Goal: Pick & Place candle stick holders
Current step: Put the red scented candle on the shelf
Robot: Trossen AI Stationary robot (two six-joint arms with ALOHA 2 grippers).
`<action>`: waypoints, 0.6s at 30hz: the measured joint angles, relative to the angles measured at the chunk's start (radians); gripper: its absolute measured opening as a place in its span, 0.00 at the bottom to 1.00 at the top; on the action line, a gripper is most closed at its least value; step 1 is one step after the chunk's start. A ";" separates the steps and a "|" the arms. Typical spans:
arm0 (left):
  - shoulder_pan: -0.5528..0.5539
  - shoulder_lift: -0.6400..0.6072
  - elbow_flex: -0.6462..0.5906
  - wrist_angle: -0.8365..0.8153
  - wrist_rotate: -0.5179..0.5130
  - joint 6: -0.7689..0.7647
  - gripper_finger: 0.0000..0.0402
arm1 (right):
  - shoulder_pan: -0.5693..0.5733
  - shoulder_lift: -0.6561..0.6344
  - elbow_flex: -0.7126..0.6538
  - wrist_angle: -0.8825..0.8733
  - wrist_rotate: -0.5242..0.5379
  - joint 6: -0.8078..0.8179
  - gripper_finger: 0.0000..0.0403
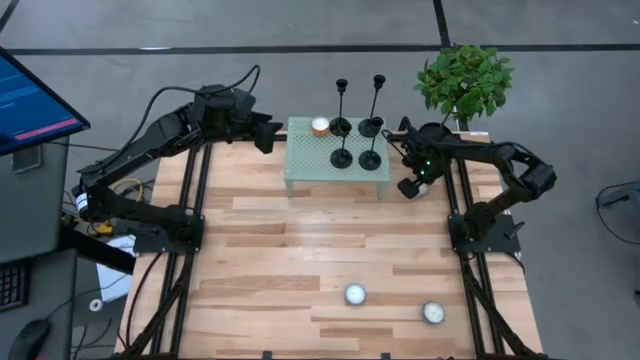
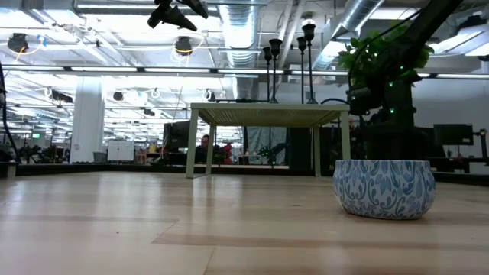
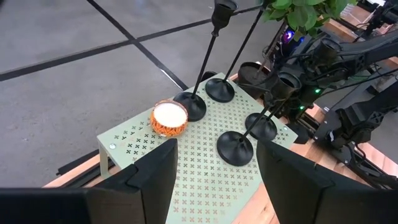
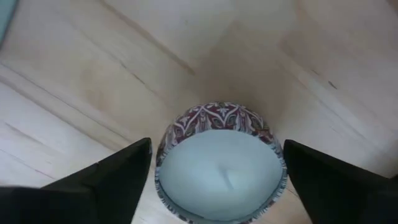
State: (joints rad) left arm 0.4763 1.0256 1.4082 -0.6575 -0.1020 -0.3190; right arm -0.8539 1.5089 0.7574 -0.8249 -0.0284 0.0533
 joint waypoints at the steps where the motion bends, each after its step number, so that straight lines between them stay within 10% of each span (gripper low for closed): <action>1: 0.000 0.000 0.000 0.000 -0.002 0.000 0.55 | 0.000 0.000 0.000 0.000 0.001 0.000 0.83; 7: 0.000 0.000 0.000 0.000 -0.002 0.000 0.55 | 0.000 -0.001 0.002 -0.007 0.000 0.008 0.67; 18: 0.000 0.000 0.000 0.000 -0.002 0.000 0.55 | 0.000 -0.044 -0.001 -0.070 0.000 0.008 0.71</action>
State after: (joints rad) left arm 0.4763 1.0256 1.4082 -0.6571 -0.1041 -0.3187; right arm -0.8541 1.4649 0.7567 -0.8948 -0.0284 0.0616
